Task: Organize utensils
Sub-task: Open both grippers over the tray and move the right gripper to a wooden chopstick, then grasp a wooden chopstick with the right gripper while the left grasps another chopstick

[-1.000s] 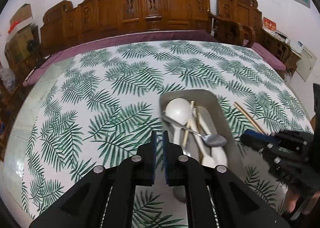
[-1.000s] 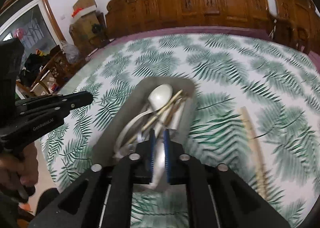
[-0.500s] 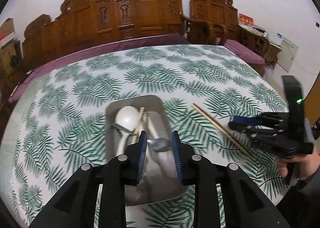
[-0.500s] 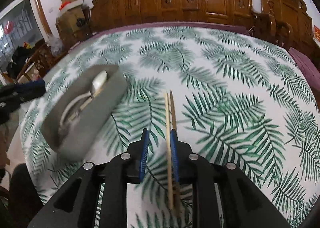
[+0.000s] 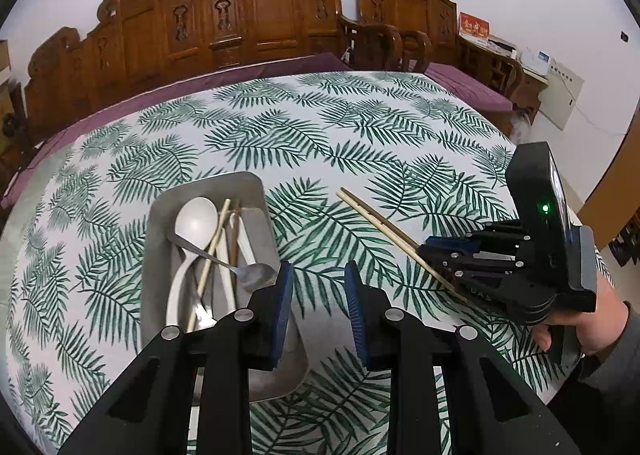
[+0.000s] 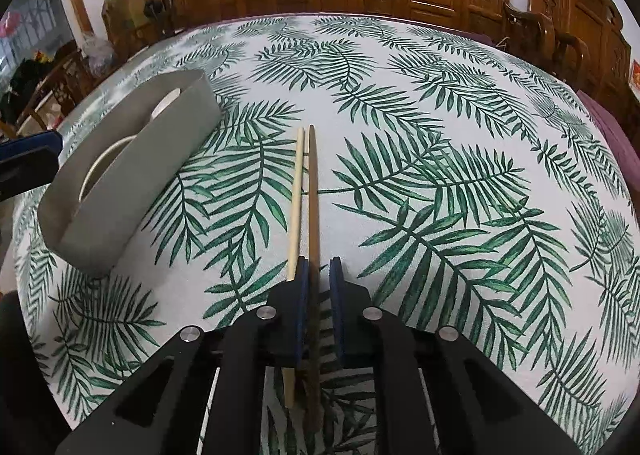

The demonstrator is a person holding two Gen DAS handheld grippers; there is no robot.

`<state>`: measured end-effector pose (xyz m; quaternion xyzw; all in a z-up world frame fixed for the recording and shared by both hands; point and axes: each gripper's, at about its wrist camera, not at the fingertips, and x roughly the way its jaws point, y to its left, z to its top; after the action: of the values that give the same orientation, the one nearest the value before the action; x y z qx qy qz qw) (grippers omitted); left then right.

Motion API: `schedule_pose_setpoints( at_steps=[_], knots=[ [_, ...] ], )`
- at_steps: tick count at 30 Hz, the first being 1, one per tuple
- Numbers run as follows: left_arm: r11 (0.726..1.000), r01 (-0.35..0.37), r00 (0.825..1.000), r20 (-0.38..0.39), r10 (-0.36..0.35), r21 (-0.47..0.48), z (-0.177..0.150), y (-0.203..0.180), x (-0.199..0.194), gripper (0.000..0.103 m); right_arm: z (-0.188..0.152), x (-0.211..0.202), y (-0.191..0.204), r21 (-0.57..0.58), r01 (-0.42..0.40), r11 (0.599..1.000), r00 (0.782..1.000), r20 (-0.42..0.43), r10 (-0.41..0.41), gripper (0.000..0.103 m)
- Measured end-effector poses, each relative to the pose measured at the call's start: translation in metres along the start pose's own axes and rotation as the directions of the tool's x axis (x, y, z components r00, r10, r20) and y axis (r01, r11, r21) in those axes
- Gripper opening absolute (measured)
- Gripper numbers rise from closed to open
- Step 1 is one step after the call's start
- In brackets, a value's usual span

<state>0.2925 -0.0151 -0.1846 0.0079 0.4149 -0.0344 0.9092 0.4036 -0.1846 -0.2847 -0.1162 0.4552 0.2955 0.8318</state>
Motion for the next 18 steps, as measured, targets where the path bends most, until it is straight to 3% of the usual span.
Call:
schedule_pose_setpoints(
  at_steps=[1,6,18],
  knots=[
    [1.0,0.001,1.0,-0.004,-0.001,0.001,0.0,-0.002,0.002,0.025,0.0,0.0,0.001,-0.009,0.012,1.0,1.0,-0.002,-0.012,0.007],
    [1.0,0.003,1.0,-0.018,-0.003,0.009,0.001,-0.014,0.012,0.026,-0.003,-0.004,-0.006,0.0,0.008,1.0,1.0,0.001,-0.008,0.006],
    [0.998,0.024,0.998,-0.053,-0.021,0.056,0.018,-0.063,0.056,0.028,-0.014,-0.042,-0.067,0.166,-0.037,0.985,0.995,0.099,0.02,0.006]
  ],
)
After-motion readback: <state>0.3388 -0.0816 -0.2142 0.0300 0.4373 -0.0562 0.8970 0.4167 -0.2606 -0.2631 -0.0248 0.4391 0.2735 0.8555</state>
